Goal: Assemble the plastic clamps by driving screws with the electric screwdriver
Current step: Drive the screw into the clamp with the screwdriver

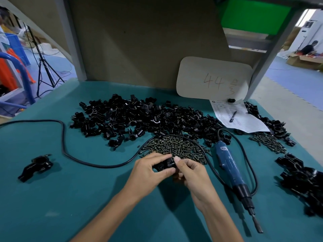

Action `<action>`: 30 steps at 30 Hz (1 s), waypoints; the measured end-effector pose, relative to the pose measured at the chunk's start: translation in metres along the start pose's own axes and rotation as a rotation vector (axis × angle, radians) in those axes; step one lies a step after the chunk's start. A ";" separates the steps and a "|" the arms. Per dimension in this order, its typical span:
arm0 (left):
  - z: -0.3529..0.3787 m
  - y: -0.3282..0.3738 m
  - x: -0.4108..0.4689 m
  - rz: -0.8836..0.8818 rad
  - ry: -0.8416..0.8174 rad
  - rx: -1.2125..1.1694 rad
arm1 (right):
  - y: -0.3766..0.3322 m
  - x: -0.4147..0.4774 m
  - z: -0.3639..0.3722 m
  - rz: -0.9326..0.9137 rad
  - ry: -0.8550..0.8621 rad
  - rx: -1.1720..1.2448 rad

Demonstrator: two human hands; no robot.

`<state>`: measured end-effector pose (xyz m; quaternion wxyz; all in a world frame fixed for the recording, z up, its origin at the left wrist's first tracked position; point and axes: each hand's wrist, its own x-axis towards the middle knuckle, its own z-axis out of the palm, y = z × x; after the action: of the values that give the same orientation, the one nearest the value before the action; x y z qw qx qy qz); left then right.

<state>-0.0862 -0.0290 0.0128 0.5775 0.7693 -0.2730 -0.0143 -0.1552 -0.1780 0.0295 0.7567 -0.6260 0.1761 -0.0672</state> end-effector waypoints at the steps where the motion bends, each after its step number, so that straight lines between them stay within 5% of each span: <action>1: 0.000 0.000 0.000 0.001 0.001 -0.005 | 0.000 0.000 0.000 0.003 0.008 0.000; 8: 0.004 -0.007 -0.001 -0.002 0.052 -0.016 | 0.003 0.003 -0.004 -0.042 0.033 -0.203; 11: 0.004 -0.013 0.001 -0.037 0.099 -0.007 | 0.000 0.010 -0.025 -0.227 0.163 -0.798; 14: 0.004 -0.021 0.004 -0.081 0.098 0.010 | 0.003 0.010 -0.045 -0.155 0.147 -1.312; 30: 0.005 -0.032 0.002 -0.130 0.104 0.125 | 0.018 -0.010 -0.053 -0.249 0.155 -1.444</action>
<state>-0.0728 -0.0280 -0.0170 0.5395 0.8196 -0.1927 0.0051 -0.1852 -0.2199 0.0057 0.1281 -0.9771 0.1572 -0.0640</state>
